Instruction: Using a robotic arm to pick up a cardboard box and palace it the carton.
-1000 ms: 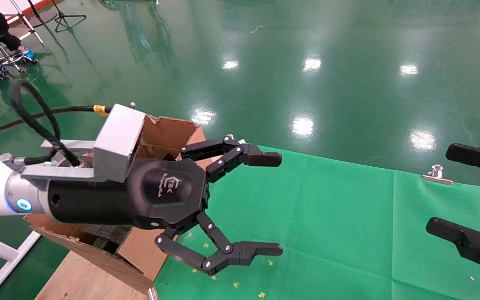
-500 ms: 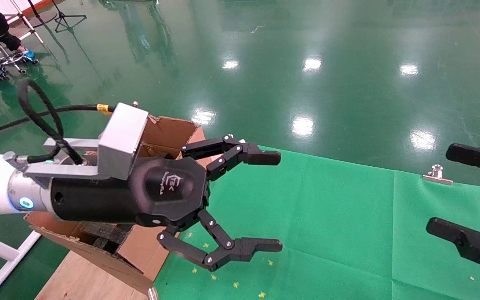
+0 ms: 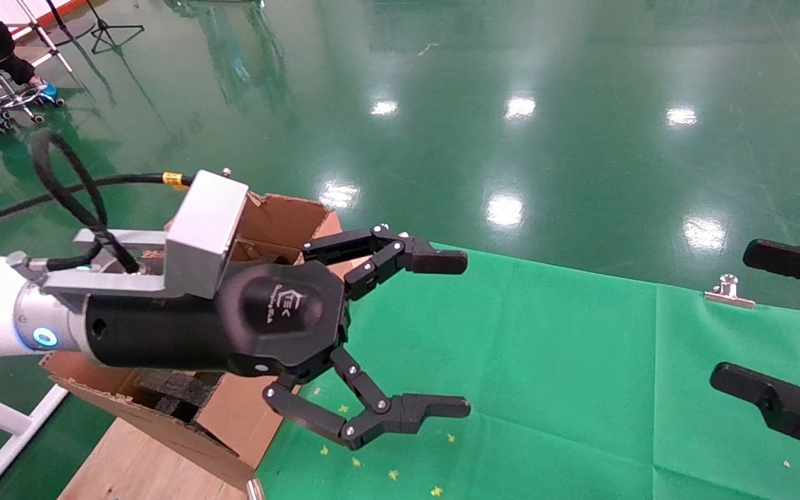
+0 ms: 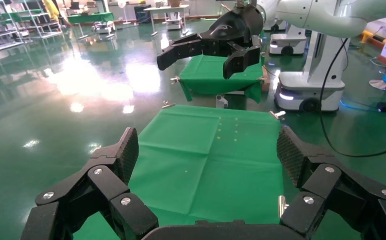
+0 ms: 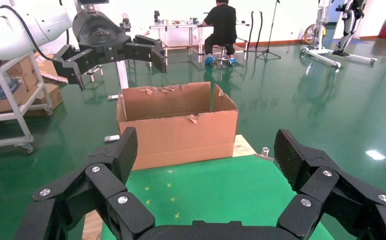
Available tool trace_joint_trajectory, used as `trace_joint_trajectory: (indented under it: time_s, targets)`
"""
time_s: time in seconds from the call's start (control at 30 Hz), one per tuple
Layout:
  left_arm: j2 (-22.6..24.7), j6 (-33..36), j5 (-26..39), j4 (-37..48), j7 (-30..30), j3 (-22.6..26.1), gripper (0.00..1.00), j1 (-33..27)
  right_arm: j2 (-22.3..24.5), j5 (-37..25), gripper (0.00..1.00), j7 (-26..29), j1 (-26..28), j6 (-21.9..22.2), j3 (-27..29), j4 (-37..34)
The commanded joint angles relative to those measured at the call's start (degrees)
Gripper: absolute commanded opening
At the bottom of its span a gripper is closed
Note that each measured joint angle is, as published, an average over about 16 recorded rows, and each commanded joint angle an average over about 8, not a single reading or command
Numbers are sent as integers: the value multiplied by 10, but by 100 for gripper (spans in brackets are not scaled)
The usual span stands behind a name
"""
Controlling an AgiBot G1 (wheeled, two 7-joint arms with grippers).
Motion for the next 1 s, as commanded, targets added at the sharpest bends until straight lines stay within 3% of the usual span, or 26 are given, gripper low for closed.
trace_joint_trajectory:
  time_s: [0.03,1.0]
  targets:
    - [0,0,0,0,0,0,100,0,0,0,100,0,0,0,0,0]
    - [0,0,1,1,0,1,100,-1,0,0,100,0,0,0,0,0]
